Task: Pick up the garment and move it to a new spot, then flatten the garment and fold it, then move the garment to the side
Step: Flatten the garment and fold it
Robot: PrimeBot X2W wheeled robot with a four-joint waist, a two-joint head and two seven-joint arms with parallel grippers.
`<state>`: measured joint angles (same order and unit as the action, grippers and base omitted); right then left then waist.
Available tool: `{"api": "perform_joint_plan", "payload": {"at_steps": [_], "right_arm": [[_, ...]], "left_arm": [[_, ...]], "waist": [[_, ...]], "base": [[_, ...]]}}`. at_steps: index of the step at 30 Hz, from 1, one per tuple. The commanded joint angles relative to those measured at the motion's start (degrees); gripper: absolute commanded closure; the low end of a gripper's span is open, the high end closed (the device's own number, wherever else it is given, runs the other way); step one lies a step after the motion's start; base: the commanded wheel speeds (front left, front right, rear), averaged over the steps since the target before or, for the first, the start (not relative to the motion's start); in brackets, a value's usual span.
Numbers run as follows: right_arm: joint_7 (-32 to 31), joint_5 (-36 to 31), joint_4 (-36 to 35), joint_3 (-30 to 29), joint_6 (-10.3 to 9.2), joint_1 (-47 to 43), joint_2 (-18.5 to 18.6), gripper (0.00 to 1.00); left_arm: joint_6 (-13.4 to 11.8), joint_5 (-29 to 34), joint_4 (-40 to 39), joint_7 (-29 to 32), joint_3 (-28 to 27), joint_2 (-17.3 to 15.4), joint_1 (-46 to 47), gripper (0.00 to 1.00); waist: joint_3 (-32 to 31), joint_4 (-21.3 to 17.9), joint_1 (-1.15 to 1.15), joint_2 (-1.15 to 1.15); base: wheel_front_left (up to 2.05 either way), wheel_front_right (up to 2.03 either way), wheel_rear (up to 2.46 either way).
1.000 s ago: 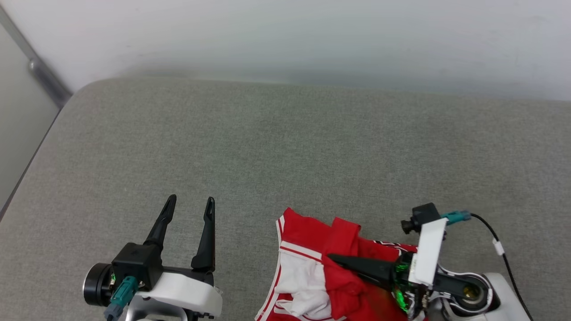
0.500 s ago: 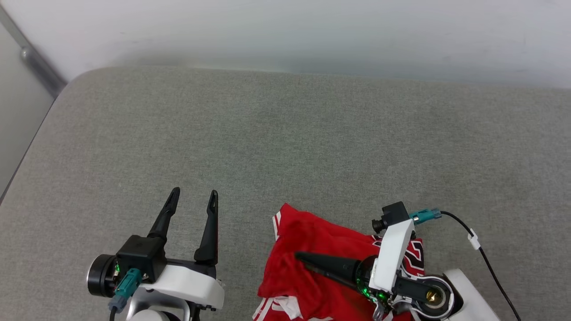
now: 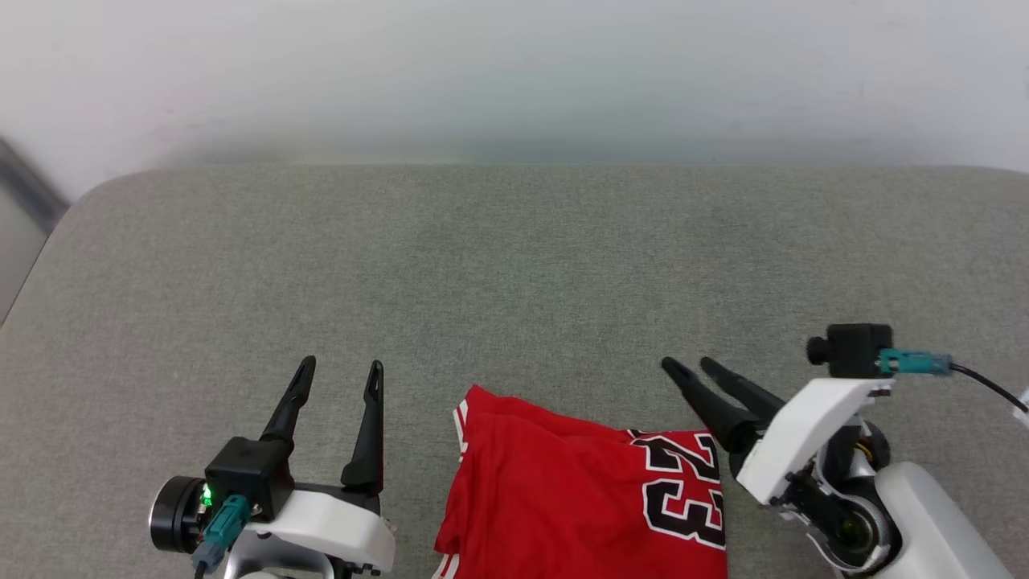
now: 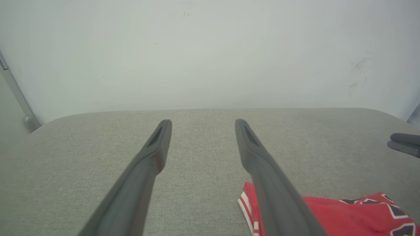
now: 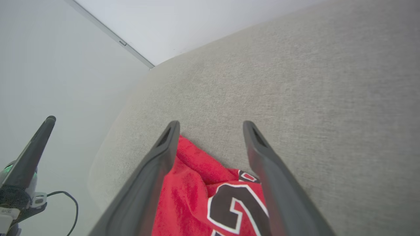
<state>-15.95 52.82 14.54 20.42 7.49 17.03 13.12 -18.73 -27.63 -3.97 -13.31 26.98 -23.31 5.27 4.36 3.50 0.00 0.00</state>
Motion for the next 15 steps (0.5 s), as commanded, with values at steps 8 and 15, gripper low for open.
{"api": "perform_joint_plan", "payload": {"at_steps": [8,15], "right_arm": [[8.8,-15.2,-2.3,-14.1,-0.01,-7.1,1.3,0.0],[11.3,-31.0,-13.0,-25.1,-0.01,-14.3,-2.1,0.0]], "left_arm": [[-0.8,-1.0,1.9,-1.0,-1.2,-0.3,-3.2,0.0],[-1.3,-0.8,2.7,-1.6,-2.6,0.1,-5.0,0.0]], "waist": [[-3.4,-2.7,0.0,0.0],[-5.2,-3.3,0.0,0.0]], "base": [[0.0,0.0,0.0],[0.0,0.0,0.0]]}}
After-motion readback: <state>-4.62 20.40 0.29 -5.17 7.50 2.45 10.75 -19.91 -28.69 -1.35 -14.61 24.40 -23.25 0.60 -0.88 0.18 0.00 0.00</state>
